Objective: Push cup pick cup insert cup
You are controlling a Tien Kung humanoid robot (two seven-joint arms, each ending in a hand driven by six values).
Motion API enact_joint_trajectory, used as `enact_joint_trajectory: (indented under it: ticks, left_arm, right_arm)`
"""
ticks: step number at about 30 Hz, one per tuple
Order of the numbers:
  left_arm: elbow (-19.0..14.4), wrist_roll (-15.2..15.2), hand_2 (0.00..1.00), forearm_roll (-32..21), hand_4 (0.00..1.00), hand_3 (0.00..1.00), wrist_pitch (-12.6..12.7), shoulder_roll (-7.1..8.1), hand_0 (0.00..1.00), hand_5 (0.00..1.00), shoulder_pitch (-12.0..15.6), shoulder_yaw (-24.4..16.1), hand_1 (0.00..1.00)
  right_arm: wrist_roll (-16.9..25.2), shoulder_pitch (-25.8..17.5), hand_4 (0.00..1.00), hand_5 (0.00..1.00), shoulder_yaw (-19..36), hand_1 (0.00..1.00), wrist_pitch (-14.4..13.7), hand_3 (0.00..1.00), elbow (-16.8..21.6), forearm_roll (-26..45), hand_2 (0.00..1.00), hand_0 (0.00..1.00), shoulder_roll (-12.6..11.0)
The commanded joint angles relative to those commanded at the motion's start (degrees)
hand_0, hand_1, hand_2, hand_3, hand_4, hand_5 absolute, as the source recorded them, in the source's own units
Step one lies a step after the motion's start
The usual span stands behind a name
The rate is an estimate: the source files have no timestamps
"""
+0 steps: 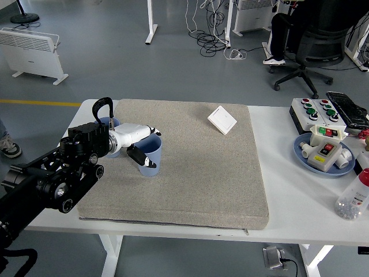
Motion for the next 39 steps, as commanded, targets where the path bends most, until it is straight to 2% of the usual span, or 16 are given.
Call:
enact_joint_trajectory:
  ticks: [1, 2, 7, 8, 13, 14, 19, 20, 24, 29, 34, 39]
  left_arm:
    - [-0.01, -0.04, 0.886, 0.24, 0.713, 0.813, 0.14, 0.04, 0.547, 0.155, 0.08, 0.04, 0.730]
    - [-0.02, -0.06, 0.805, 0.35, 0.526, 0.632, 0.21, 0.06, 0.498, 0.002, 0.11, 0.05, 0.662]
    - [-0.16, -0.34, 0.805, 1.00, 0.526, 0.632, 0.59, 0.19, 0.498, 0.002, 0.46, 0.03, 0.662]
    - [-0.28, -0.47, 0.735, 1.18, 0.392, 0.522, 0.71, 0.23, 0.514, 0.002, 0.54, -0.01, 0.610]
    - [-1.81, -1.14, 0.735, 2.02, 0.392, 0.522, 1.13, 0.58, 0.514, 0.002, 1.03, -0.60, 0.610]
    - [-2.26, -1.04, 0.602, 2.02, 0.290, 0.484, 0.97, 0.68, 0.500, 0.002, 1.16, -0.78, 0.561]
    - [-6.53, 0.66, 0.602, 1.03, 0.290, 0.484, -1.66, 1.70, 0.500, 0.002, 1.96, -2.18, 0.561]
    - [-8.53, 1.72, 0.570, 0.40, 0.271, 0.469, -3.00, 2.34, 0.502, 0.002, 2.15, -3.08, 0.550]
    - [-14.10, 4.52, 0.570, -0.97, 0.271, 0.469, -6.43, 4.00, 0.502, 0.002, 2.13, -5.89, 0.550]
    - [-19.46, 6.48, 0.573, -1.87, 0.269, 0.469, -9.18, 6.48, 0.515, 0.002, 0.54, -10.06, 0.554]
    - [-19.45, 6.95, 0.579, -1.52, 0.290, 0.471, -10.17, 8.73, 0.521, 0.002, -2.00, -13.18, 0.562]
    - [-14.34, 6.47, 0.586, 0.34, 0.285, 0.479, -10.32, 10.50, 0.531, 0.002, -4.57, -15.68, 0.569]
  right_arm:
    - [0.00, -0.04, 0.076, 0.453, 0.02, 0.627, 0.00, 0.560, 0.00, -0.01, 0.624, 0.754, 0.01]
    - [0.00, -0.06, 0.076, 0.449, 0.03, 0.627, 0.00, 0.560, 0.00, -0.02, 0.624, 0.754, 0.02]
    - [0.01, -0.17, 0.076, 0.449, -0.03, 0.627, -0.02, 0.560, 0.00, 0.05, 0.624, 0.754, 0.04]
    - [0.01, -0.19, 0.076, 0.453, -0.04, 0.627, -0.02, 0.559, 0.00, 0.06, 0.625, 0.753, 0.05]
    - [-0.02, -0.30, 0.076, 0.453, -0.06, 0.627, -0.01, 0.559, 0.00, 0.03, 0.625, 0.753, 0.09]
    - [-0.02, -0.34, 0.076, 0.450, -0.05, 0.627, -0.01, 0.559, 0.00, 0.04, 0.625, 0.753, 0.10]
    - [0.00, -0.47, 0.076, 0.450, 0.02, 0.627, -0.01, 0.559, 0.00, 0.10, 0.625, 0.753, 0.14]
    - [0.01, -0.46, 0.076, 0.449, 0.06, 0.626, -0.02, 0.559, 0.00, 0.12, 0.625, 0.753, 0.14]
    - [0.07, -0.49, 0.076, 0.449, 0.10, 0.626, -0.02, 0.559, 0.00, 0.32, 0.625, 0.753, 0.13]
    - [0.08, -0.52, 0.076, 0.448, 0.13, 0.627, -0.03, 0.559, 0.00, 0.43, 0.625, 0.753, 0.09]
    - [0.04, -0.49, 0.076, 0.447, 0.17, 0.626, -0.06, 0.559, 0.00, 0.43, 0.625, 0.753, 0.01]
    - [0.02, -0.52, 0.074, 0.445, 0.17, 0.626, -0.11, 0.559, 0.00, 0.54, 0.622, 0.753, -0.11]
